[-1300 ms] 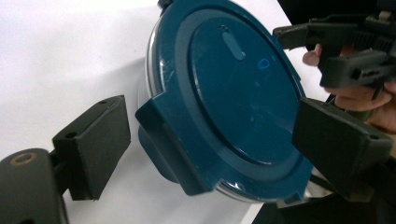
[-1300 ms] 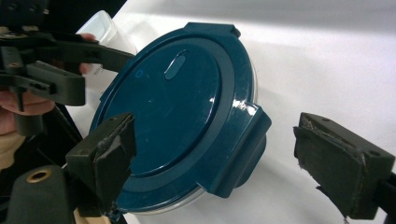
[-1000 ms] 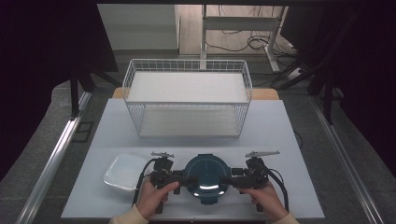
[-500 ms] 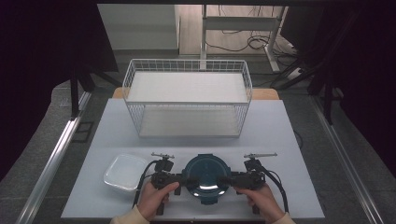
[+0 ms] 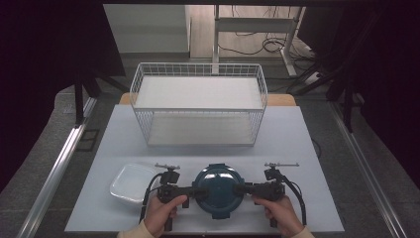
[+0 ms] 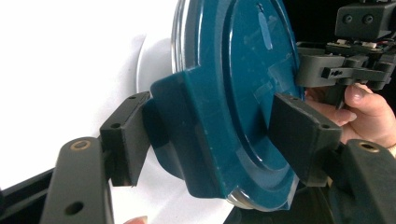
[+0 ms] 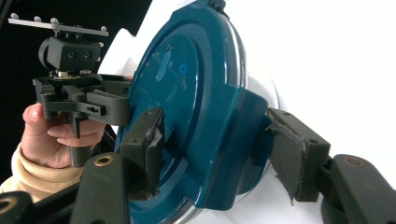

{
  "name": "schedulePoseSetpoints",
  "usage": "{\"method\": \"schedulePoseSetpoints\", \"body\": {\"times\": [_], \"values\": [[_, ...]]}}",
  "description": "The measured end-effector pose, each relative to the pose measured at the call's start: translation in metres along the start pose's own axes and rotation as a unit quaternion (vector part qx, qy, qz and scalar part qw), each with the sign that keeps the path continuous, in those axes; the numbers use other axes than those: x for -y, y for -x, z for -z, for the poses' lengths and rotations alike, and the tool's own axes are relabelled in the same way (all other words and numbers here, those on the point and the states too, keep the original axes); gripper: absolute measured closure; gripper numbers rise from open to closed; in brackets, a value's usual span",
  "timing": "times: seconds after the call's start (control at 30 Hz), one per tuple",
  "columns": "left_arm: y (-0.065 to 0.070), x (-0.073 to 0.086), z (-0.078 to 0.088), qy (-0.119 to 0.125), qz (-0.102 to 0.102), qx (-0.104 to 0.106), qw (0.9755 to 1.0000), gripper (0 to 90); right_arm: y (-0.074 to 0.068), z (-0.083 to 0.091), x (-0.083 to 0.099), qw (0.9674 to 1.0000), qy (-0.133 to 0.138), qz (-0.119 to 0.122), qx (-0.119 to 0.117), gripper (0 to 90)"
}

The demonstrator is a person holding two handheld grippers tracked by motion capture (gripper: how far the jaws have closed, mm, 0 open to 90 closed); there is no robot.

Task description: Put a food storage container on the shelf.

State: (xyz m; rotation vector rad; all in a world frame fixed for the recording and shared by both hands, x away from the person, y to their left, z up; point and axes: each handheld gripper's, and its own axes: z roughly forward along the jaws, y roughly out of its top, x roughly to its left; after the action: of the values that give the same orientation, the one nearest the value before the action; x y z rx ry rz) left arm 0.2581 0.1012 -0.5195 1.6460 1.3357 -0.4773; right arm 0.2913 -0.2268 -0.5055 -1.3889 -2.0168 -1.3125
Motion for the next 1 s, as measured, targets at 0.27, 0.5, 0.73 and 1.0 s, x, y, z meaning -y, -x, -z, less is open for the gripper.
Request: {"method": "schedulePoseSetpoints", "body": {"times": [0.27, 0.5, 0.73, 1.0], "values": [[0.007, 0.006, 0.006, 0.009, -0.013, -0.007, 0.9999, 35.7, -0.007, 0.006, 0.005, 0.9999, 0.012, 0.01, 0.003, 43.7], [0.01, 0.007, 0.008, 0.012, -0.013, -0.007, 0.9998, 38.1, -0.01, 0.01, 0.006, 0.9997, 0.021, 0.01, 0.001, 46.2], [0.013, 0.006, 0.011, 0.014, -0.018, -0.007, 0.9997, 40.3, -0.012, 0.013, 0.005, 0.9994, 0.031, 0.013, -0.003, 47.6], [0.019, 0.001, 0.015, 0.023, -0.029, -0.01, 0.9993, 41.4, -0.013, 0.016, 0.003, 0.9991, 0.038, 0.014, -0.008, 47.6]]}}
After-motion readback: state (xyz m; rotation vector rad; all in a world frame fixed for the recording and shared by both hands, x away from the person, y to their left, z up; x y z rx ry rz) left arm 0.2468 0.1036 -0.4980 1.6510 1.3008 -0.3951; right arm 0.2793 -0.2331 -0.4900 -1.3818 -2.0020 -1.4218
